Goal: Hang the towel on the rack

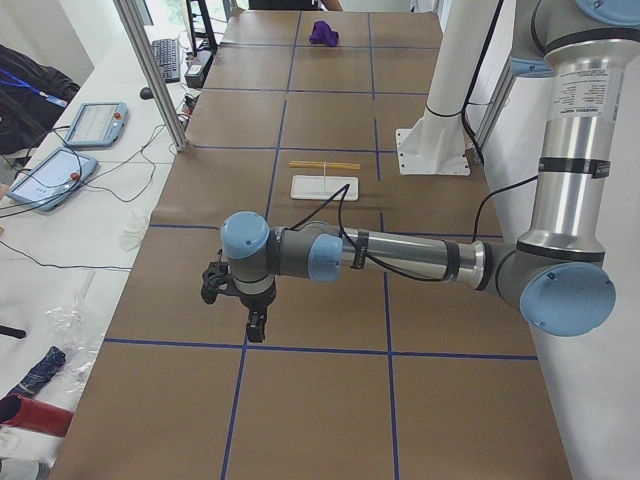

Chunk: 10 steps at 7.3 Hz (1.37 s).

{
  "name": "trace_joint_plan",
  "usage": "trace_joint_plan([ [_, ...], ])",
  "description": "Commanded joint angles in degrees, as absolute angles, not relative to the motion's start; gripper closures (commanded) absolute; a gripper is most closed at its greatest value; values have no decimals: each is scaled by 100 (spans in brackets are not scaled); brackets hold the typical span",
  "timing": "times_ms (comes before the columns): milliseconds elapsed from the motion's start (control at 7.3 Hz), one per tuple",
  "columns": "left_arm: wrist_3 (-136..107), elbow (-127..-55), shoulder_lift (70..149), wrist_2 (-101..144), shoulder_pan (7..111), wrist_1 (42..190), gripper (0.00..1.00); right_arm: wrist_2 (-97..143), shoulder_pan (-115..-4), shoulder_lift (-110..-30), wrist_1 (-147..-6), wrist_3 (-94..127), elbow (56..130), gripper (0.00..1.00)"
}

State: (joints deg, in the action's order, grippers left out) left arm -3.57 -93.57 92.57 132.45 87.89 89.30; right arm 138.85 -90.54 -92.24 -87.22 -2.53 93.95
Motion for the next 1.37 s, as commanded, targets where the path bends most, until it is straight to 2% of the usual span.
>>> trace_joint_plan([
  [0, -369, -9387, 9264, 13437, 8789, 8930, 0, 13869, -8843, -9027, -8719, -272, 9212, 0],
  [137, -378, -9456, 9255, 13456, 8789, 8930, 0, 13860, -8842, -8913, -8745, -238, 9141, 0],
  [274, -387, -9509, 9255, 13473, 8789, 8930, 0, 13869, -8824, -8869, -8467, -263, 8601, 0],
  [548, -396, -9571, 9255, 13482, 8789, 8930, 0, 13860, -8772, -9078, -6540, -246, 7520, 0],
  [685, -396, -9597, 9255, 13474, 8789, 8930, 0, 13826, -8667, -9157, -6017, -246, 7262, 0],
  [1233, -396, -9650, 9246, 13482, 8798, 8930, 0, 13412, -8200, -9501, -5862, -264, 7216, 0],
])
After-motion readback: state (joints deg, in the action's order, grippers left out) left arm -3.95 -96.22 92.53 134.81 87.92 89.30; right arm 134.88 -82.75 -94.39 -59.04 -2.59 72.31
